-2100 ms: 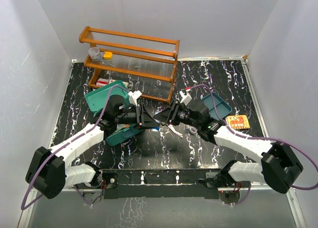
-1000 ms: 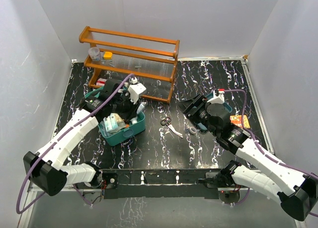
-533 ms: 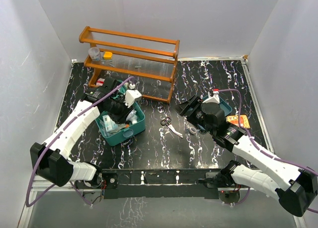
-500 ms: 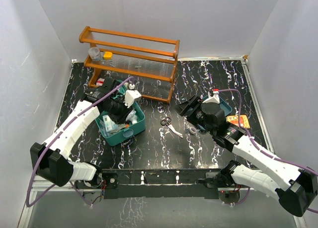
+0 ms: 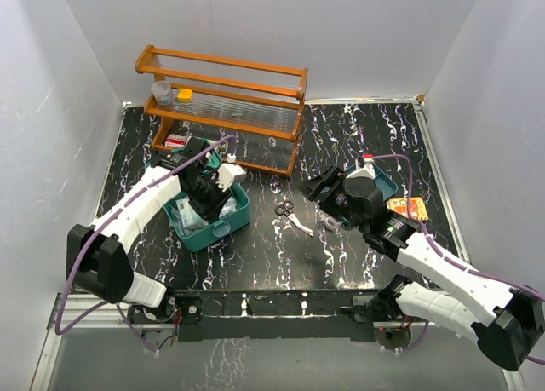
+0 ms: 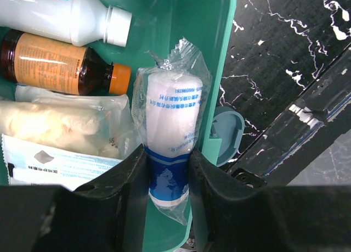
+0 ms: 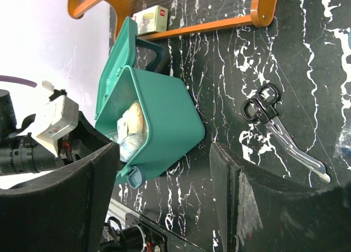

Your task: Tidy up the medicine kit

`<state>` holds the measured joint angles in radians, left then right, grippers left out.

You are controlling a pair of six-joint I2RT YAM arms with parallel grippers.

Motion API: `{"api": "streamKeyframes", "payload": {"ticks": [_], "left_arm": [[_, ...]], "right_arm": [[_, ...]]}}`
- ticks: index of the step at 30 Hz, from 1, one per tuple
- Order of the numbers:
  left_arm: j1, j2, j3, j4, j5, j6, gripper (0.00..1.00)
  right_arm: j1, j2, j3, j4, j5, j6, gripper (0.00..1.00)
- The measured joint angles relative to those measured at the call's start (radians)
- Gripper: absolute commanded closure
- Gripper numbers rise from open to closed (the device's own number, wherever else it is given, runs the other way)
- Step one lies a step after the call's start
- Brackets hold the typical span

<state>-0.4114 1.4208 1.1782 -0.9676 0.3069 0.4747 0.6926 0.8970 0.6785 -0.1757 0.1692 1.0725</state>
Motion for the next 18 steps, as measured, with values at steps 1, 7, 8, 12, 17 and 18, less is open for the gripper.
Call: {"api": "streamKeyframes", "payload": {"ticks": [1, 7, 8, 12, 17, 18], "left_arm": [[0.0, 0.004, 0.0, -0.001, 0.007, -0.002, 0.69], [0.0, 0.016, 0.0, -0.002, 0.014, -0.005, 0.56], [0.0, 0.019, 0.0, -0.002, 0.014, -0.007, 0.53], [0.0, 0.037, 0.002, -0.005, 0.015, -0.026, 0.46], [0.0, 0.065, 0.029, -0.017, 0.02, -0.043, 0.45], [0.0, 0.065, 0.037, -0.021, 0.023, -0.045, 0.45]], "right_arm": [[0.0, 0.001, -0.005, -0.001, 0.0, 0.0, 0.35], [0.0, 0.002, -0.016, -0.001, 0.0, -0.001, 0.35], [0.0, 0.002, -0.016, 0.0, 0.0, -0.002, 0.35], [0.0, 0.002, -0.016, 0.0, 0.0, -0.005, 0.35], [0.0, 0.002, -0.017, -0.001, 0.0, -0.005, 0.35], [0.0, 0.002, -0.017, -0.001, 0.0, -0.005, 0.35]]}}
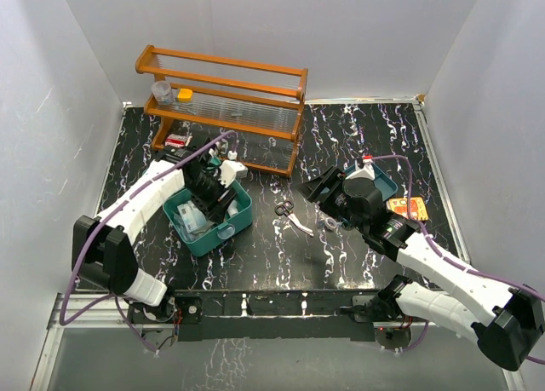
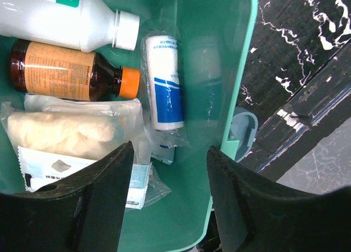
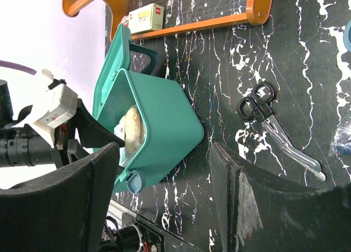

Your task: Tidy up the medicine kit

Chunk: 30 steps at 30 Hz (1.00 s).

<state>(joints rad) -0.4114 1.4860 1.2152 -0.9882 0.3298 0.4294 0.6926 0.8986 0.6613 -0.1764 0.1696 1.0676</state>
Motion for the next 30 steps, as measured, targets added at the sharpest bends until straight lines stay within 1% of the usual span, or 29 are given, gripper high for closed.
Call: {"api": "streamKeyframes", "payload": {"ticks": [2, 7, 11, 13, 15, 19, 21, 25, 27, 30], "left_arm": [[0.0, 0.0, 0.019, -0.008, 0.007, -0.004, 0.44], [0.0, -0.009, 0.056, -0.007, 0.039, -0.013, 0.38], [0.0, -0.047, 0.084, 0.007, 0.051, -0.03, 0.35], [0.0, -0.08, 0.097, 0.03, 0.051, -0.045, 0.34], [0.0, -0.129, 0.119, 0.06, 0.051, -0.064, 0.3], [0.0, -0.262, 0.14, 0.176, 0.056, -0.129, 0.23], [0.0, -0.355, 0.113, 0.262, 0.047, -0.176, 0.2], [0.0, -0.581, -0.024, 0.44, -0.024, -0.317, 0.16], [0.0, -0.671, -0.092, 0.5, -0.052, -0.391, 0.15], [0.0, -0.75, -0.167, 0.555, -0.082, -0.486, 0.12]], "right_arm": [[0.0, 0.0, 0.0, 0.0, 0.0, 0.0, 0.35], [0.0, 0.0, -0.002, 0.0, 0.001, -0.001, 0.36], [0.0, 0.0, -0.002, 0.0, 0.005, -0.024, 0.35], [0.0, 0.0, -0.001, -0.008, 0.011, -0.05, 0.35], [0.0, 0.009, 0.004, -0.029, 0.019, -0.076, 0.35], [0.0, 0.033, 0.01, -0.08, 0.037, -0.113, 0.35], [0.0, 0.038, 0.01, -0.111, 0.048, -0.129, 0.35], [0.0, 0.043, 0.014, -0.174, 0.079, -0.163, 0.35], [-0.001, 0.06, 0.024, -0.211, 0.095, -0.19, 0.35], [-0.001, 0.099, 0.039, -0.254, 0.115, -0.235, 0.35]]}}
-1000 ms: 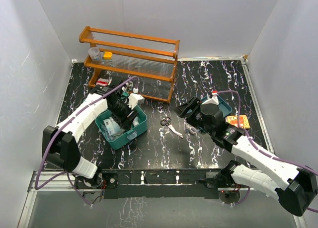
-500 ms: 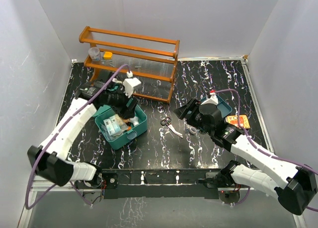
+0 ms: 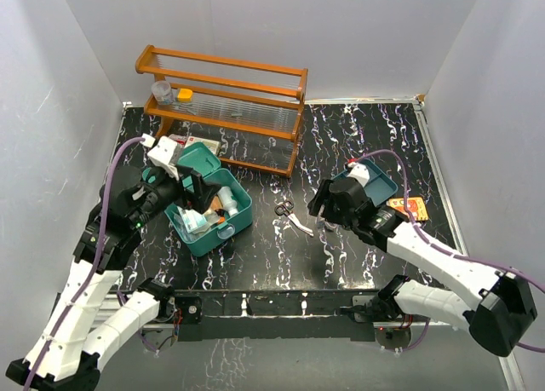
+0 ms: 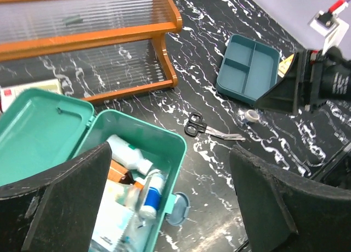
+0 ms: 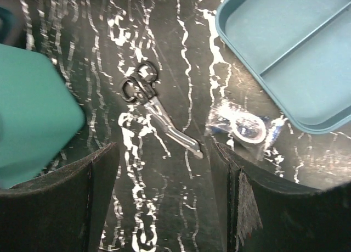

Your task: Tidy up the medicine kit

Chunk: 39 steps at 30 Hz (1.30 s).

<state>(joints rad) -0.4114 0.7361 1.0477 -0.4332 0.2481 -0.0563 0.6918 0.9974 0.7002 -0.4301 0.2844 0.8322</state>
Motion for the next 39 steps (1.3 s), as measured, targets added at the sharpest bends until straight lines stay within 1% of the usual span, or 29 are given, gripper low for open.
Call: {"api": "streamKeyframes", "payload": {"ticks": [3, 6, 8, 10, 13, 18, 20, 24, 32, 39], "left_arm": [[0.0, -0.025, -0.047, 0.016, -0.031, -0.097, 0.11], [0.0, -0.005, -0.06, 0.028, -0.047, -0.209, 0.11], [0.0, 0.003, -0.083, 0.067, -0.028, -0.279, 0.11], [0.0, -0.002, -0.135, 0.119, 0.004, -0.341, 0.11], [0.0, -0.011, -0.192, 0.156, 0.036, -0.401, 0.11], [0.0, -0.019, -0.196, 0.182, 0.06, -0.426, 0.11], [0.0, -0.023, -0.192, 0.187, 0.067, -0.426, 0.11], [0.0, -0.023, -0.176, 0.191, 0.08, -0.428, 0.1], [0.0, -0.019, -0.163, 0.202, 0.103, -0.428, 0.1], [0.0, -0.002, -0.163, 0.202, 0.105, -0.431, 0.1]], "right_arm": [[0.0, 0.058, 0.026, -0.038, 0.005, -0.059, 0.36], [0.0, 0.143, 0.083, -0.071, 0.0, -0.116, 0.39], [0.0, 0.208, 0.136, -0.084, -0.022, -0.148, 0.42], [0.0, 0.271, 0.186, -0.085, -0.05, -0.174, 0.48], [0.0, 0.356, 0.242, -0.083, -0.095, -0.205, 0.51], [0.002, 0.486, 0.288, -0.096, -0.175, -0.267, 0.52], [0.003, 0.537, 0.305, -0.12, -0.205, -0.283, 0.54], [0.006, 0.611, 0.319, -0.143, -0.232, -0.293, 0.55], [0.007, 0.683, 0.332, -0.162, -0.246, -0.325, 0.57], [0.014, 0.705, 0.333, -0.172, -0.327, -0.35, 0.59]]}}
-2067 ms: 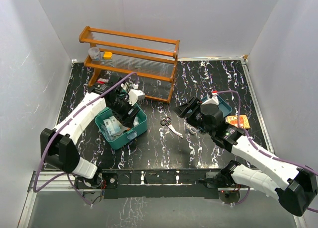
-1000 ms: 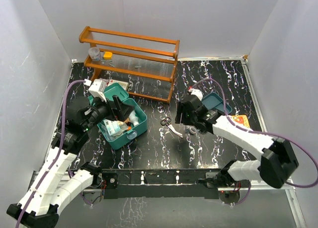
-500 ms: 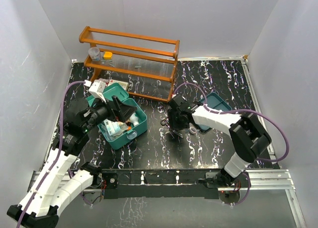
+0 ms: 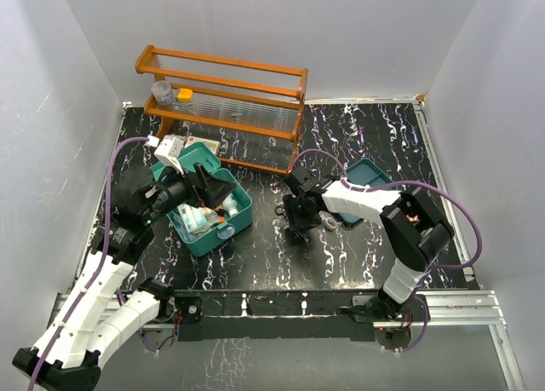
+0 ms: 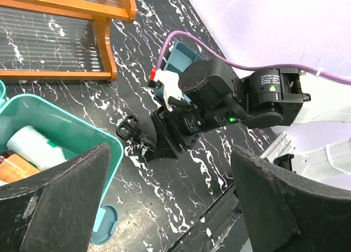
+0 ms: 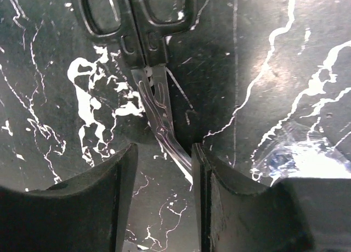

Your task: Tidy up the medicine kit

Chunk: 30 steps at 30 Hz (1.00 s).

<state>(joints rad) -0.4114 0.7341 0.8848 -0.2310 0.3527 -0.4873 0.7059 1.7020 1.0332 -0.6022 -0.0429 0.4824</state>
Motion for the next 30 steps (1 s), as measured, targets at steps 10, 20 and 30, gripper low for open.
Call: {"api": "streamKeyframes", "payload": {"ticks": [10, 20, 30], "left_arm": [[0.0, 0.014, 0.0, 0.019, 0.003, 0.001, 0.1], [0.0, 0.035, 0.005, 0.024, 0.032, 0.016, 0.04], [0.0, 0.088, -0.003, 0.091, 0.142, -0.009, 0.01]], "right_arm": [[0.073, 0.066, 0.08, -0.076, 0.097, 0.006, 0.65], [0.116, 0.099, 0.115, -0.087, 0.156, -0.017, 0.94], [0.112, 0.066, 0.079, -0.043, 0.14, -0.013, 0.99]]}}
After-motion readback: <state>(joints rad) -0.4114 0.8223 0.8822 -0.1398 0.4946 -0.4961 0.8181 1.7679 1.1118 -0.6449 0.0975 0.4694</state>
